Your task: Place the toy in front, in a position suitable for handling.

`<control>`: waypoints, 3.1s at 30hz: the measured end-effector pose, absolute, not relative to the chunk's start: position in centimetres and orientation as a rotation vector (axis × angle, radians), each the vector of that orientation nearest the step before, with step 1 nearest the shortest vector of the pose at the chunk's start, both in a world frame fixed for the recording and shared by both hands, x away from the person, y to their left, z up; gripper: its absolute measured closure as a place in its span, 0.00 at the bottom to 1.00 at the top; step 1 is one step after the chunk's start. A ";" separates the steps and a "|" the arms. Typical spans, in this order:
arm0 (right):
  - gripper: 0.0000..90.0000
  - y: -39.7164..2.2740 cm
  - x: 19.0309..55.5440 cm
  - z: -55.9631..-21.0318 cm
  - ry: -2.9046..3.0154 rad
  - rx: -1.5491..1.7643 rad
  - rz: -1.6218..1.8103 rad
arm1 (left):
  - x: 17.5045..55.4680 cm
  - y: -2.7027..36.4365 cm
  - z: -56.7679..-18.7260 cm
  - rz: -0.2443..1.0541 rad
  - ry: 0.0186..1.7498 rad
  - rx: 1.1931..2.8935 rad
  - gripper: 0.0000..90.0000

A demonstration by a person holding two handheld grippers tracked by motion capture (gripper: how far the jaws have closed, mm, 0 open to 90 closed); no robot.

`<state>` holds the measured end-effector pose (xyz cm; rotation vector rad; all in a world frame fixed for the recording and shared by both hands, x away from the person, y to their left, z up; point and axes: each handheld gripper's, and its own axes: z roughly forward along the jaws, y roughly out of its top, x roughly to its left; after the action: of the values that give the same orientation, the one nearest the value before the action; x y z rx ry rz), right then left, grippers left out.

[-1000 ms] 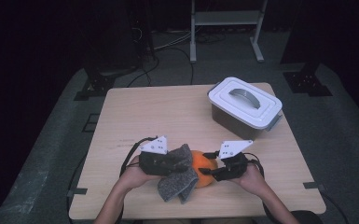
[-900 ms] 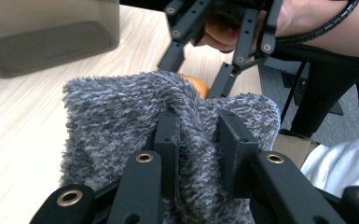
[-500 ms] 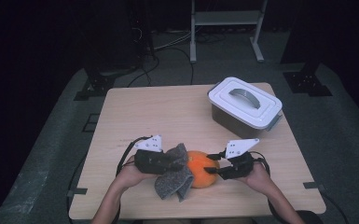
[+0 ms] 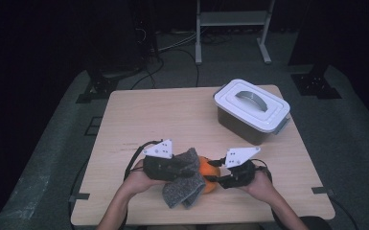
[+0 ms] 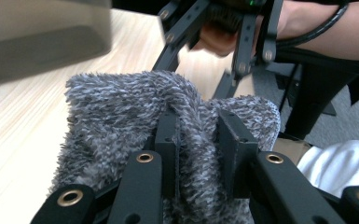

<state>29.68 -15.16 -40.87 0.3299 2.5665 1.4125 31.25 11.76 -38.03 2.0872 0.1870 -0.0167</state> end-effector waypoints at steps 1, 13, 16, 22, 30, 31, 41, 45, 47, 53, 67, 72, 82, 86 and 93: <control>0.56 -15.2 29.7 -40.9 2.566 0.330 1.413 | 31.0 11.5 -37.8 -0.014 0.175 2.091 0.80; 0.40 -15.6 30.4 -41.5 2.594 0.380 1.413 | 31.2 11.6 -38.0 0.002 0.187 2.127 0.80; 0.45 -14.8 29.9 -41.1 2.573 0.372 1.388 | 31.0 11.4 -37.8 -0.002 0.178 2.119 0.80; 0.55 -14.6 29.7 -41.0 2.566 0.325 1.363 | 31.2 11.8 -37.8 0.016 0.187 2.114 0.80; 0.45 -17.3 31.5 -41.9 2.607 0.447 1.415 | 32.8 14.1 -39.1 0.006 0.315 2.070 0.80; 0.39 -17.1 31.4 -41.7 2.600 0.437 1.415 | 32.7 14.0 -39.2 0.006 0.315 2.071 0.80; 0.49 -15.3 30.4 -41.3 2.565 0.334 1.343 | 32.3 13.2 -39.0 0.013 0.274 2.094 0.79; 0.51 -16.7 31.3 -41.8 2.576 0.404 1.368 | 32.6 13.7 -39.5 0.020 0.305 2.102 0.79; 0.48 -17.2 31.7 -41.8 2.583 0.439 1.390 | 32.6 13.7 -39.6 0.017 0.310 2.101 0.79; 0.43 -16.3 30.9 -41.2 2.549 0.366 1.377 | 32.5 13.4 -39.3 0.023 0.290 2.117 0.79; 0.35 -16.4 30.8 -40.6 2.548 0.376 1.421 | 32.5 12.9 -39.7 -0.015 0.288 2.096 0.79; 0.43 -14.9 30.4 -41.2 2.548 0.318 1.344 | 32.2 12.5 -39.6 -0.008 0.262 2.119 0.79; 0.50 -17.5 31.4 -41.5 2.578 0.363 1.371 | 32.9 13.2 -40.8 -0.007 0.325 2.126 0.79; 0.35 -17.1 31.0 -40.6 2.562 0.408 1.366 | 32.7 12.7 -40.5 -0.026 0.308 2.109 0.79; 0.38 -14.7 30.7 -40.6 2.565 0.440 1.292 | 32.4 12.2 -40.4 -0.034 0.275 2.121 0.79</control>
<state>30.67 -14.71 -40.62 0.4399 2.5650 1.2916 32.44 12.23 -40.37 2.1213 0.2753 -0.0344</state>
